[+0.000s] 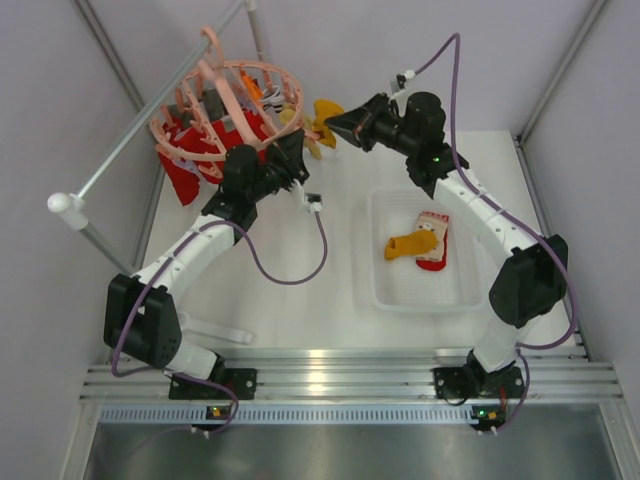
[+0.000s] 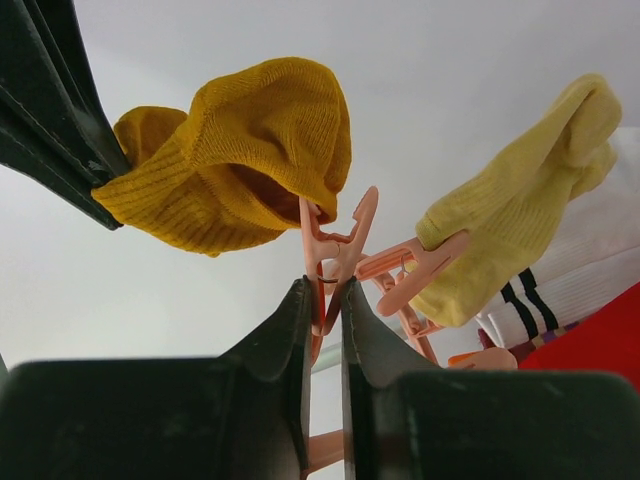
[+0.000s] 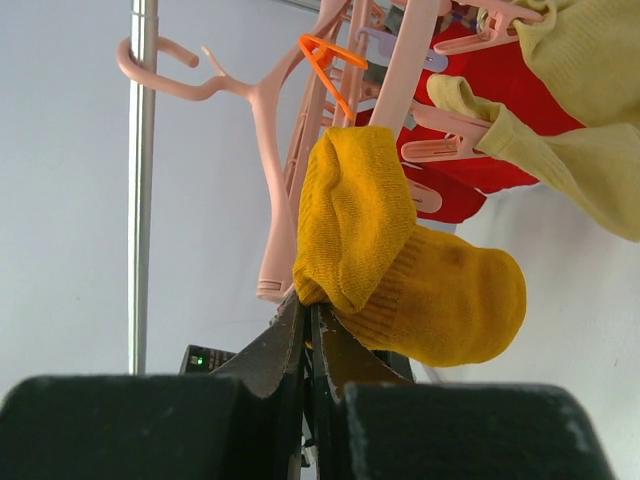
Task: Clip the socks to the hanger
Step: Clamp the sock onto the hanger.
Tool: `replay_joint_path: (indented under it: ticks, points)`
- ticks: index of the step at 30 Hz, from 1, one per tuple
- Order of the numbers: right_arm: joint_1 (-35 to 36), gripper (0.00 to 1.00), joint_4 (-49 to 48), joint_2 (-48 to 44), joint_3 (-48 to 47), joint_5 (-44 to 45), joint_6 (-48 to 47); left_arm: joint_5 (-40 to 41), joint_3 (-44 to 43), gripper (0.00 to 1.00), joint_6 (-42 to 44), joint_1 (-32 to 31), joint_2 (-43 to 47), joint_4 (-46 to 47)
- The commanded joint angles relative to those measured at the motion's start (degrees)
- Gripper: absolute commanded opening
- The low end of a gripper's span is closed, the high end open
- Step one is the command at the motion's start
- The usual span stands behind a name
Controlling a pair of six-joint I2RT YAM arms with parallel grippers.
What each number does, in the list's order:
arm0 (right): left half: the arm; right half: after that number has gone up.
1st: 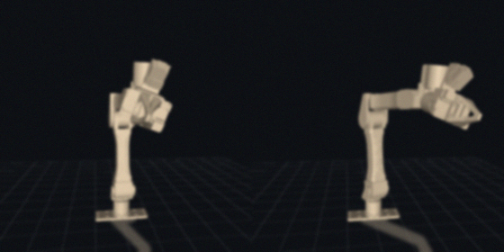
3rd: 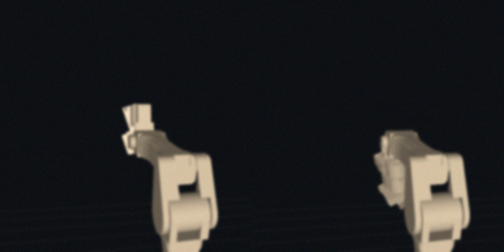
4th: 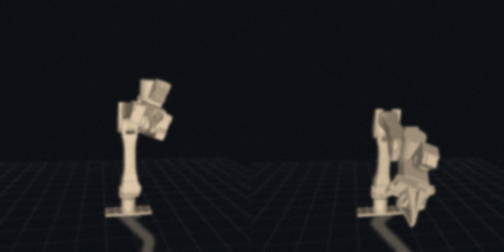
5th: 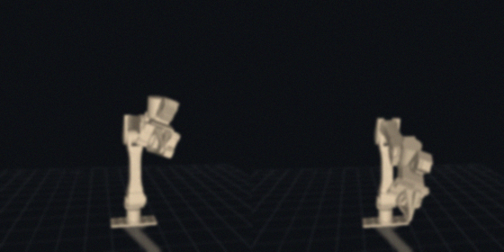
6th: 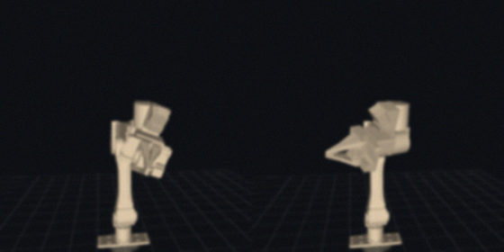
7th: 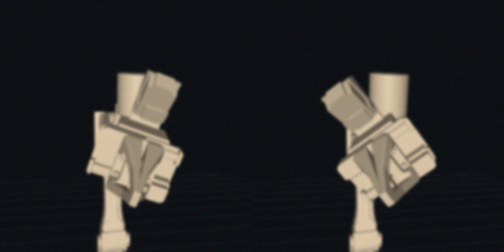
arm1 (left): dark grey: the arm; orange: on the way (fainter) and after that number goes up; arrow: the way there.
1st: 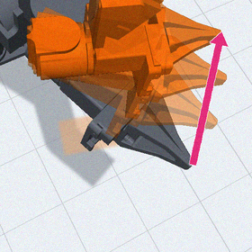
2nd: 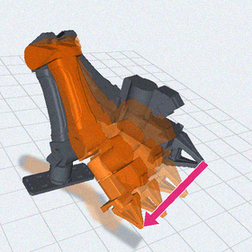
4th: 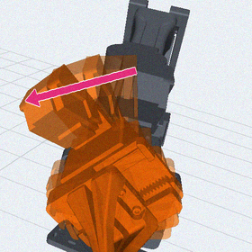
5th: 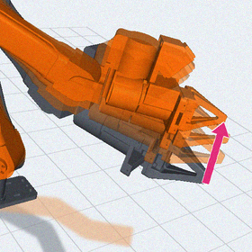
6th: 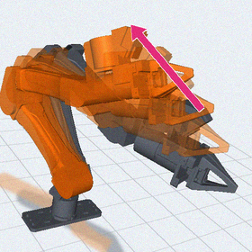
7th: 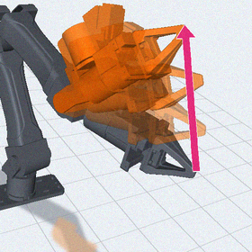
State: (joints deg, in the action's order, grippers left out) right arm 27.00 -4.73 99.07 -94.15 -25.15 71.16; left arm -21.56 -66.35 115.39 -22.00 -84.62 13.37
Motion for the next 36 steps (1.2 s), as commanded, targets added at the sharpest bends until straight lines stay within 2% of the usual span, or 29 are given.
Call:
replay_joint_path:
  ticks: [1, 14, 20, 25, 28, 36]
  points:
    - [0.86, 0.00, -1.25, -2.21, 0.37, -0.17, 1.44, -0.93, -0.54, 0.18, 4.14, 0.20, -0.63, 2.45]
    - [1.03, 0.00, -3.35, -0.01, -0.33, -0.17, 1.79, -2.34, -0.19, 0.30, 2.47, 0.03, -0.55, 5.35]
    - [0.94, 0.00, -3.44, 0.07, -2.00, -0.17, 1.79, -2.17, -0.27, 0.31, 3.35, -0.06, -0.81, 4.83]
    - [0.95, 0.00, -3.35, -0.01, -2.27, -0.08, 1.88, -2.26, -0.19, 0.44, 3.52, -0.06, -0.81, 4.56]
    - [0.86, 0.00, -3.27, 0.07, -2.36, -0.08, 1.79, -2.26, -0.27, 0.46, 3.52, -0.06, -0.63, 4.56]
    - [0.50, 0.00, -3.09, 0.51, -2.09, -0.08, 0.65, -3.13, -0.28, 0.61, 1.94, -0.06, -0.11, 5.70]
